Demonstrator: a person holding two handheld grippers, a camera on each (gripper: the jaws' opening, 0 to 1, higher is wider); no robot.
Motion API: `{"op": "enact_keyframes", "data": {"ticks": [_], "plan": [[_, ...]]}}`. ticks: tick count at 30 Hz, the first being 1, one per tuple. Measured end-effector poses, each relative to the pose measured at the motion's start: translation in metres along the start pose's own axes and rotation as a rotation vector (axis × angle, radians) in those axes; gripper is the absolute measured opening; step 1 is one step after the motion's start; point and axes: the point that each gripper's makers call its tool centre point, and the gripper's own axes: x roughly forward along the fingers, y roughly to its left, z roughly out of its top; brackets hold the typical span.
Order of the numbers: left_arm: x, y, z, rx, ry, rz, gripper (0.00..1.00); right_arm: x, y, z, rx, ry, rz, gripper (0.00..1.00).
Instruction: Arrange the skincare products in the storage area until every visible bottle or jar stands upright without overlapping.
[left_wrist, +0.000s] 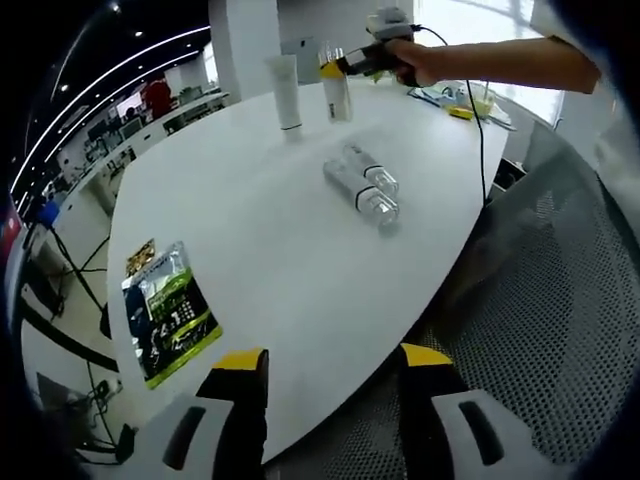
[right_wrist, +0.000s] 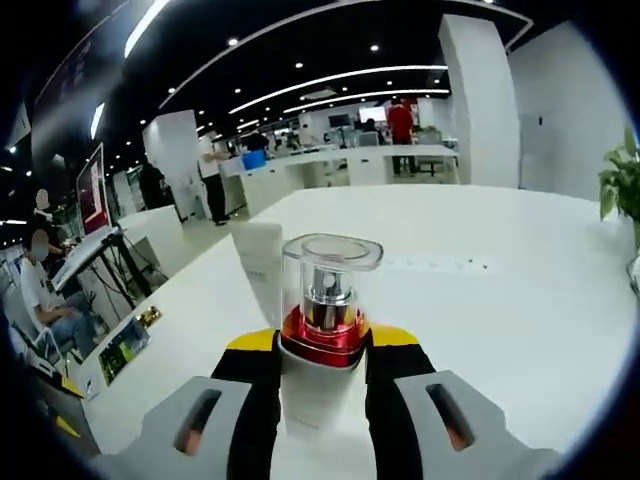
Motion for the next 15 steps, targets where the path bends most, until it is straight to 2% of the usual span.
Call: {"op": "enact_keyframes", "data": {"ticks": [7,15], "plan": [[0.0,0.0,-0.001,-0.005,0.009,-0.001,0.53,0.017,-0.012,-0.004,-0.026,-0.008,-0.028,0.29],[0.0,-0.001,-0.001,-0.007,0.011,-0.005,0.53,0.03,-0.014,0.005,-0.066,-0.039,-0.035,0.29]]}}
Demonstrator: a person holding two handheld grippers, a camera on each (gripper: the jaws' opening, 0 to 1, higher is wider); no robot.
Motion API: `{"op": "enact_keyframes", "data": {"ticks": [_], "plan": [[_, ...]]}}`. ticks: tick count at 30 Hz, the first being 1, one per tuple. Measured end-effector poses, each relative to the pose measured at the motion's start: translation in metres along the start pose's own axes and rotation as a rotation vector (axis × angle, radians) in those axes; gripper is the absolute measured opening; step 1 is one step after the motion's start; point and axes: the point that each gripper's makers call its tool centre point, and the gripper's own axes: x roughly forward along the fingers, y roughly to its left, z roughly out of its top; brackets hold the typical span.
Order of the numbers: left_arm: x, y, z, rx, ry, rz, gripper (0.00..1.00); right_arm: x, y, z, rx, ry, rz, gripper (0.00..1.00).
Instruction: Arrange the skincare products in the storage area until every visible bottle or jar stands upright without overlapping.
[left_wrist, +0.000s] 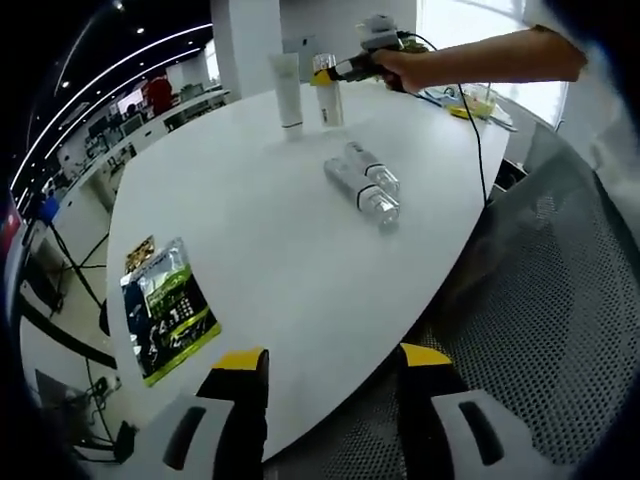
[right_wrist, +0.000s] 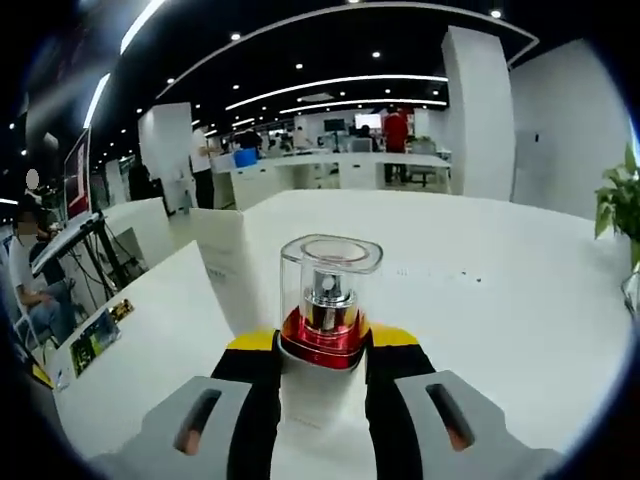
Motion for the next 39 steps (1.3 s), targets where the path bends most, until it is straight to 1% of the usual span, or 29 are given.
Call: {"op": "enact_keyframes", "data": {"ticks": [3,6,12,13,14,19,21,22,24,30,31,32,33,36,38,39], "plan": [[0.0,0.0,0.0,-0.004,0.003,-0.002,0.53,0.009,-0.001,0.001,-0.011,0.005,-0.006,0.29],[0.0,-0.001,-0.001,-0.002,0.007,-0.003,0.53,0.016,-0.002,0.002,-0.05,0.004,-0.017,0.29],[0.001,0.001,-0.001,-0.009,0.009,0.001,0.53,0.02,-0.007,0.001,-0.05,-0.018,-0.04,0.29],[0.001,0.0,-0.002,-0.008,0.015,0.0,0.53,0.02,-0.007,0.0,-0.063,-0.02,-0.043,0.29],[0.001,0.0,-0.002,-0.005,0.018,0.0,0.53,0.02,-0.006,0.003,-0.077,-0.043,-0.049,0.29],[0.002,0.002,-0.004,0.005,0.026,0.006,0.53,0.019,-0.002,0.002,-0.113,-0.084,-0.067,0.3],[0.0,0.003,0.0,0.007,0.003,0.012,0.53,0.017,-0.001,0.002,-0.126,-0.114,-0.076,0.3],[0.0,0.003,0.001,0.004,-0.001,0.012,0.53,0.017,0.0,0.002,-0.134,-0.119,-0.078,0.31],[0.0,0.003,0.001,0.002,-0.003,0.013,0.53,0.011,0.006,0.002,-0.146,-0.12,-0.081,0.31],[0.0,0.004,0.001,0.009,-0.004,0.018,0.52,0.005,0.01,0.003,-0.177,-0.106,-0.078,0.31],[0.0,0.004,-0.001,0.015,0.005,0.02,0.52,0.004,0.01,0.004,-0.18,-0.107,-0.078,0.31],[0.002,0.006,-0.007,0.026,0.04,0.025,0.51,0.003,0.01,0.004,-0.181,-0.107,-0.077,0.31],[0.003,0.005,-0.008,0.026,0.048,0.024,0.51,0.003,0.011,0.004,-0.18,-0.107,-0.077,0.31],[0.0,0.005,-0.002,0.016,0.007,0.02,0.51,0.001,0.012,0.002,-0.188,-0.105,-0.079,0.31],[0.002,0.004,-0.004,0.01,0.022,0.017,0.51,0.0,0.013,0.001,-0.18,-0.101,-0.076,0.31],[0.002,0.004,-0.005,0.014,0.027,0.016,0.51,-0.001,0.013,0.002,-0.167,-0.109,-0.071,0.31]]}}
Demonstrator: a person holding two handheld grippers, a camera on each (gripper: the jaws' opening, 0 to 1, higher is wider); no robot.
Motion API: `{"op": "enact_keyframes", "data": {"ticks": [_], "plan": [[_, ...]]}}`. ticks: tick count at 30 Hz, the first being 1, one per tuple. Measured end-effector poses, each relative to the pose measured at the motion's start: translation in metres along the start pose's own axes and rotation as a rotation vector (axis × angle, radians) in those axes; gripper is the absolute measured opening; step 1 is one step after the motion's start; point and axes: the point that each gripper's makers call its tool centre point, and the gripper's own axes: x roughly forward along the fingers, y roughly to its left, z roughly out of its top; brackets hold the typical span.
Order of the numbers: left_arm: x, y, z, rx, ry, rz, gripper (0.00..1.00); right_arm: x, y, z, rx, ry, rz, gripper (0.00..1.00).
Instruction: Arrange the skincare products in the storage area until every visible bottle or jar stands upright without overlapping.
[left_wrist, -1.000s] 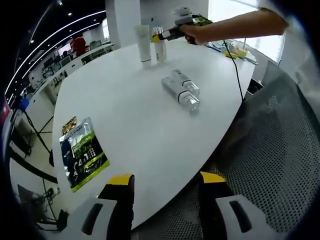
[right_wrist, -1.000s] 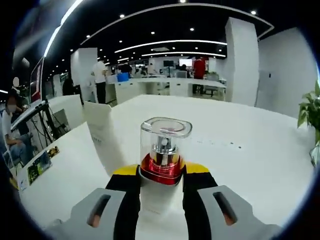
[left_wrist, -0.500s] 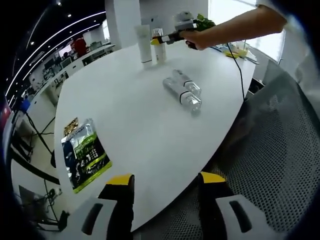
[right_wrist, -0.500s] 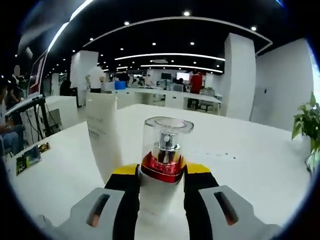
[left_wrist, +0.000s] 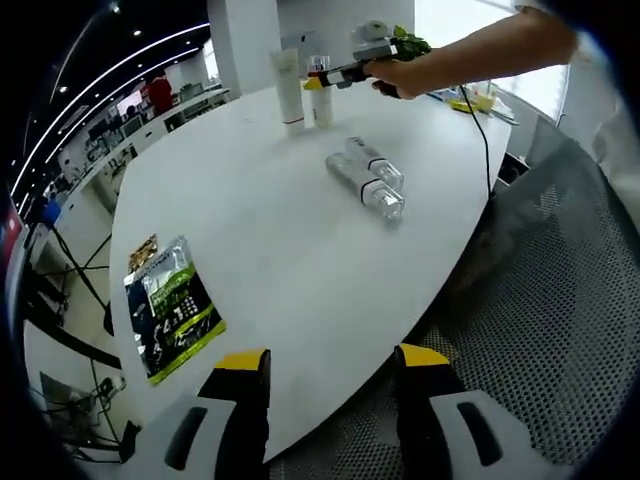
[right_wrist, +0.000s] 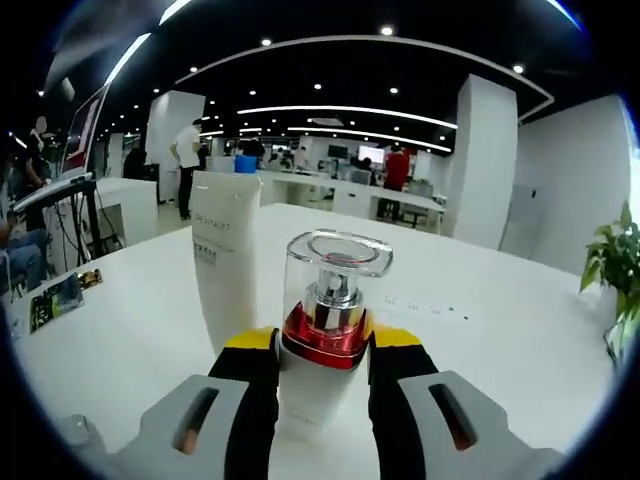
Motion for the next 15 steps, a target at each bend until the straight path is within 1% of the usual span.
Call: {"op": "enact_keyframes", "data": {"ticks": [3,7,10,12,15], "plan": [[0.001,-0.001,0.001,0.008,-0.005,-0.004,0.51,0.001,0.0,-0.001,0.015,0.004,-0.002,0.32],[0.001,-0.001,-0.002,0.001,0.009,-0.003,0.51,-0.001,0.003,-0.002,0.028,0.006,0.012,0.37],[0.001,-0.001,-0.002,0.001,0.011,-0.005,0.51,-0.005,0.005,-0.003,0.063,-0.013,0.038,0.4],[0.002,-0.001,-0.004,0.006,0.021,-0.003,0.51,-0.009,0.004,-0.007,0.075,-0.007,0.052,0.4],[0.001,0.0,-0.002,0.001,0.011,0.0,0.51,-0.015,0.006,-0.01,0.086,-0.01,0.105,0.45]]}}
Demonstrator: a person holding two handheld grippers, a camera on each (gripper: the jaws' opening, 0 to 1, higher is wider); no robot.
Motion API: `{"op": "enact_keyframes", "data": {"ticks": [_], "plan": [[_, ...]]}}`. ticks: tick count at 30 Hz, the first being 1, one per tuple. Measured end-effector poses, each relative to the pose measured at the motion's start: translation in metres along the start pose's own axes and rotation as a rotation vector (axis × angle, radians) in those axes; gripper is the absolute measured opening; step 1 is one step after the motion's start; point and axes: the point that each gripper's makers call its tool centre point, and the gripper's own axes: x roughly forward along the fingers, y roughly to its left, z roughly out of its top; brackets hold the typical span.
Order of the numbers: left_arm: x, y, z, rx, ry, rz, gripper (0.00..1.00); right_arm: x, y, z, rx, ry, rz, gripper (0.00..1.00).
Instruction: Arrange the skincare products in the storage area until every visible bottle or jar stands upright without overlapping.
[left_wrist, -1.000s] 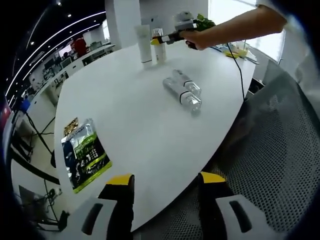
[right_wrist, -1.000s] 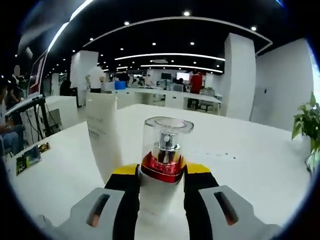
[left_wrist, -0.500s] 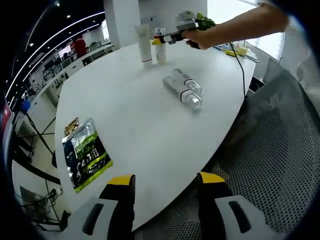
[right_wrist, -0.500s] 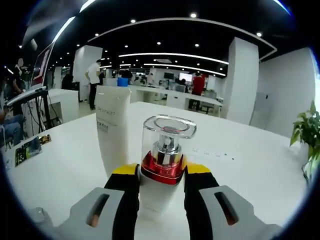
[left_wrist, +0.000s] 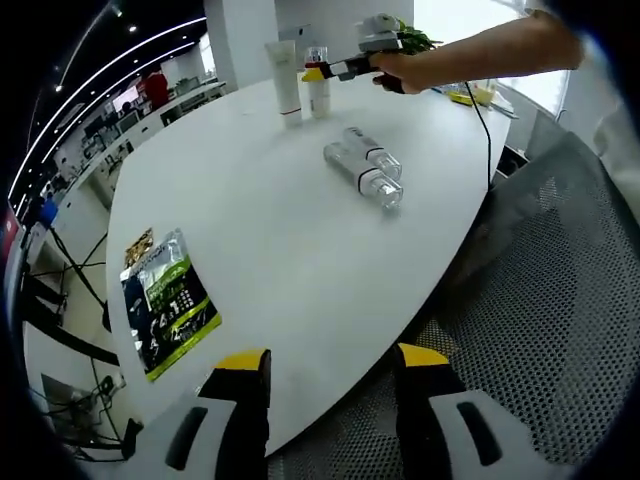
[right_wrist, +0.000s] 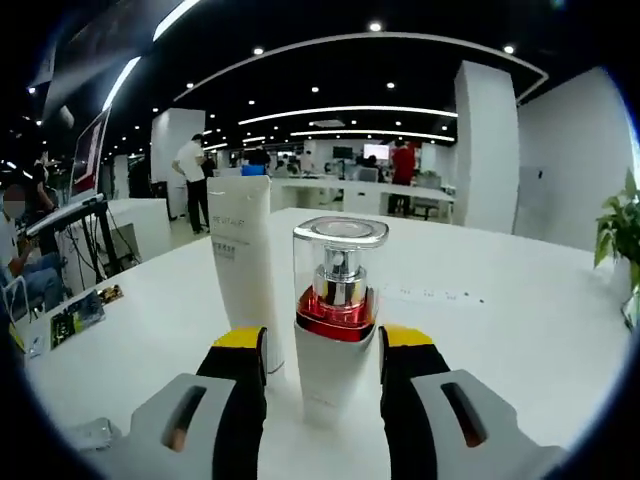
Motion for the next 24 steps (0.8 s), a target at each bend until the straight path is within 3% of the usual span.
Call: {"op": "enact_keyframes", "data": {"ticks": [6,9,13,16,20,21,24], "plan": [[0.0,0.004,0.0,-0.027,0.001,0.015,0.49,-0.012,-0.015,-0.021,-0.043,0.126,0.183,0.48],[0.0,0.003,-0.002,-0.001,0.015,0.016,0.48,-0.01,-0.02,-0.018,-0.101,0.146,0.261,0.44],[0.001,0.003,-0.004,-0.008,0.028,0.016,0.48,-0.004,-0.017,-0.025,-0.057,0.229,0.372,0.42],[0.0,0.005,-0.003,-0.019,0.022,0.021,0.48,0.003,-0.015,-0.028,-0.142,0.258,0.414,0.4],[0.001,0.004,-0.005,-0.016,0.031,0.018,0.48,0.005,-0.005,-0.045,-0.206,0.366,0.52,0.4],[0.001,0.005,-0.005,-0.018,0.033,0.019,0.48,0.007,-0.007,-0.049,-0.261,0.388,0.531,0.4],[0.0,0.005,-0.006,-0.021,0.033,0.022,0.48,0.007,-0.003,-0.046,-0.302,0.403,0.575,0.41]]}}
